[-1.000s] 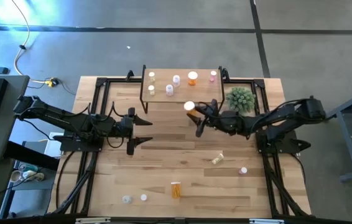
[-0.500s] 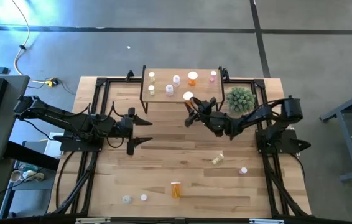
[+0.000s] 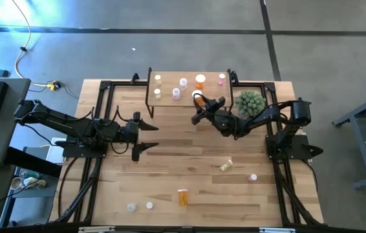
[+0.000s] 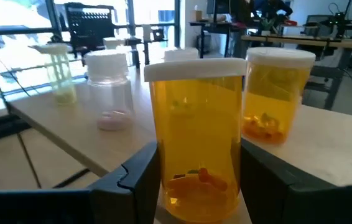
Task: Pick and place medicine bottles onto shelf by color
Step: Put the top orange pill bottle aligned with the other orange pill bottle on the shelf
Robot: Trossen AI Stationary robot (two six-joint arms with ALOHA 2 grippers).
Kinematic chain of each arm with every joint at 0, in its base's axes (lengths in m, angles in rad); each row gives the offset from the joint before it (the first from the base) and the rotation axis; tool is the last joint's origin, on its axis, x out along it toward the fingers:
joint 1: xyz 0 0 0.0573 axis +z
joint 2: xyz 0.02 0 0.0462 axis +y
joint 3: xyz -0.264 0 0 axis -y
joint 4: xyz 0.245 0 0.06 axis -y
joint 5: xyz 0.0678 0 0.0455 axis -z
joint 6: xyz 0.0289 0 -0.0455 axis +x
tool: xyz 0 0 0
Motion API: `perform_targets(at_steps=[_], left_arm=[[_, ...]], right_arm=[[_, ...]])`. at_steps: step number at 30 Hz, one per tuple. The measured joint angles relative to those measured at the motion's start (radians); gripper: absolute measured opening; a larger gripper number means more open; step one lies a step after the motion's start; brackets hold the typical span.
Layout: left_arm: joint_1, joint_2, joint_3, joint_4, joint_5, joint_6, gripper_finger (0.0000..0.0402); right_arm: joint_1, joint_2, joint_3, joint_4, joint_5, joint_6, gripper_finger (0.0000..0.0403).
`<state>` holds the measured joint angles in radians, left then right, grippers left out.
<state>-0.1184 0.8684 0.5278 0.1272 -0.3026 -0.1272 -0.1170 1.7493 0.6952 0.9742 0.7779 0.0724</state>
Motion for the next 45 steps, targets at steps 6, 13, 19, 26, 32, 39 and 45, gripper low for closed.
perform_targets(at_steps=[6,13,19,26,32,39,45], left_arm=[[0.000,0.000,0.000,0.000,0.000,0.000,0.0291],[0.000,0.000,0.000,0.000,0.000,0.000,0.0291],[0.000,0.000,0.000,0.000,0.000,0.000,0.0291],[0.000,0.000,0.000,-0.001,0.000,0.000,0.0291],[0.000,0.000,0.000,-0.001,0.000,0.000,0.0291],[0.000,0.000,0.000,-0.001,0.000,0.000,0.0291],[0.000,0.000,0.000,-0.001,0.000,0.000,0.0291]], right_arm=[[-0.015,0.000,0.000,-0.006,0.000,-0.002,0.0170],[-0.034,0.000,0.000,-0.011,-0.007,-0.002,0.0182],[-0.034,0.000,0.000,-0.020,-0.010,-0.002,0.0204],[-0.033,0.000,0.000,-0.020,-0.011,-0.002,0.0219],[-0.033,-0.001,0.000,-0.018,-0.010,0.014,0.0239],[-0.025,-0.001,0.000,-0.015,-0.002,0.014,0.0257],[-0.002,-0.003,0.000,-0.003,0.041,-0.036,0.0257]])
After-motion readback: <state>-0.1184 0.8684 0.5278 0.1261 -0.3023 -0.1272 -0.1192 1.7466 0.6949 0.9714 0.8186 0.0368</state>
